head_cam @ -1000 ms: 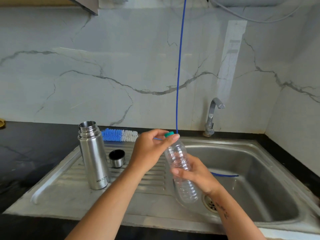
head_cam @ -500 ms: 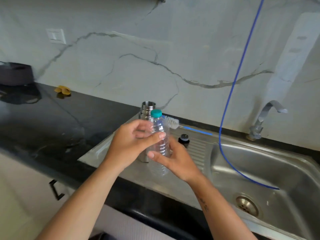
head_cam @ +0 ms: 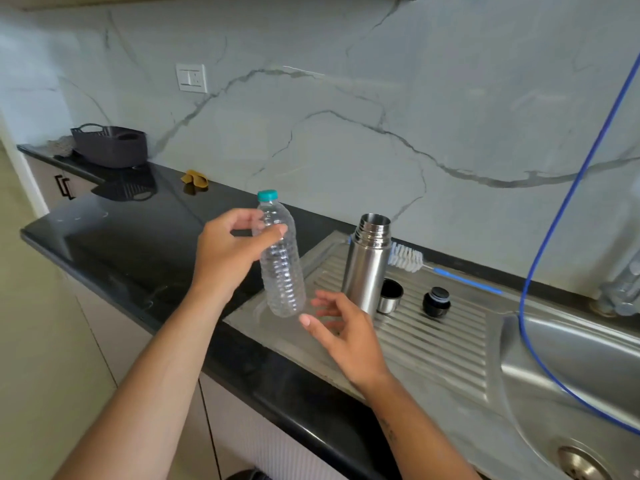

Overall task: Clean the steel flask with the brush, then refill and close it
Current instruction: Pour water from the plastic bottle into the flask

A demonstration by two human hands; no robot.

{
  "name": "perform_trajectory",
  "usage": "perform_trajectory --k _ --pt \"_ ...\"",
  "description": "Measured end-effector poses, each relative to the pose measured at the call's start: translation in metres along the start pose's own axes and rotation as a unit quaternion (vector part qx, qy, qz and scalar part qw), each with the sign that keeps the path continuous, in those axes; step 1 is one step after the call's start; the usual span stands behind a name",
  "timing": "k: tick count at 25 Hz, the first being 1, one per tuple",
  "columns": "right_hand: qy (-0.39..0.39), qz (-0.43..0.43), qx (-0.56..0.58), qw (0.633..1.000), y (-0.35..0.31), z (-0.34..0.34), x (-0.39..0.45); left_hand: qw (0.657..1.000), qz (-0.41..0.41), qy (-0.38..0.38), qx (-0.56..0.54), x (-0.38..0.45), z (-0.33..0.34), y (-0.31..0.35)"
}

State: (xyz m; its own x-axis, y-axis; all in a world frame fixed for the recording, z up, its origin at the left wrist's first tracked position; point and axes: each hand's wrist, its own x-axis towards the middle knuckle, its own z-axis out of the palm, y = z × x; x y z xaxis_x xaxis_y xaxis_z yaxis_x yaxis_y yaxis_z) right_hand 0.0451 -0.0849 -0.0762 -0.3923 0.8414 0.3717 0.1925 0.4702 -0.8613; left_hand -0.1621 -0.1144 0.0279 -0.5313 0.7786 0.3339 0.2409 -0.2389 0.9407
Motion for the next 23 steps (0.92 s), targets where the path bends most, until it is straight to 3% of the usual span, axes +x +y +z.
perform_trajectory --k 6,14,23 --pt "0.034 -0.011 -0.014 0.999 0.016 -0.002 0.003 0.991 0.027 0.085 0.097 0.072 0.001 -0.023" --pt "0.015 -0.048 -0.069 0.996 0.015 -0.001 -0.002 0.986 0.010 0.088 0.138 0.092 0.014 -0.062" --pt "0.015 -0.050 -0.099 0.994 0.014 -0.003 -0.003 0.986 0.008 0.094 0.140 0.091 0.011 -0.062"
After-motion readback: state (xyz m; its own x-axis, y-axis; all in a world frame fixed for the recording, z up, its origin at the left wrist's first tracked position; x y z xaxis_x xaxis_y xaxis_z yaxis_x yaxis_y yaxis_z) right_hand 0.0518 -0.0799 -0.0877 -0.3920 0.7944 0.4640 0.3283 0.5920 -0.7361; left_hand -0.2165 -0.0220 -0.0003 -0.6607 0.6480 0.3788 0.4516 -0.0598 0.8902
